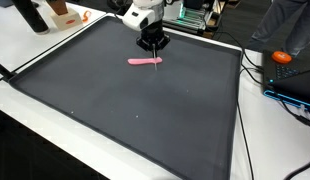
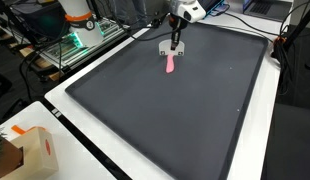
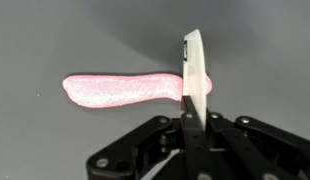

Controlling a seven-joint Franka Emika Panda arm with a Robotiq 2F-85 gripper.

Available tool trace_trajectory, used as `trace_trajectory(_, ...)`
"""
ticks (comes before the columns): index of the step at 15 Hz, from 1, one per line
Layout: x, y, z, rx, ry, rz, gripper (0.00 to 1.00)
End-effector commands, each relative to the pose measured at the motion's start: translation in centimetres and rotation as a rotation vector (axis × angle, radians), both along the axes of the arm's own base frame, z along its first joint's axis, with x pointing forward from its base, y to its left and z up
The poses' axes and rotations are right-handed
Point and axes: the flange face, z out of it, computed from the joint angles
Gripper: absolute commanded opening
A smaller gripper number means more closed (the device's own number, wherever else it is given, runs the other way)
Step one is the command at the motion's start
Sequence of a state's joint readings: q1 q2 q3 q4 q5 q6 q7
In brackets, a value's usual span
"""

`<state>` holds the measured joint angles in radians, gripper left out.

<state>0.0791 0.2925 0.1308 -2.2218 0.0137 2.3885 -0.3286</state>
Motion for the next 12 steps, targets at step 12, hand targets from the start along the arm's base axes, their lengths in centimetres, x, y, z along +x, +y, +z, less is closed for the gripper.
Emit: trace_trajectory(12,-4.2,-5.2,-2.0,-0.049,0.234,-0.075,0.01)
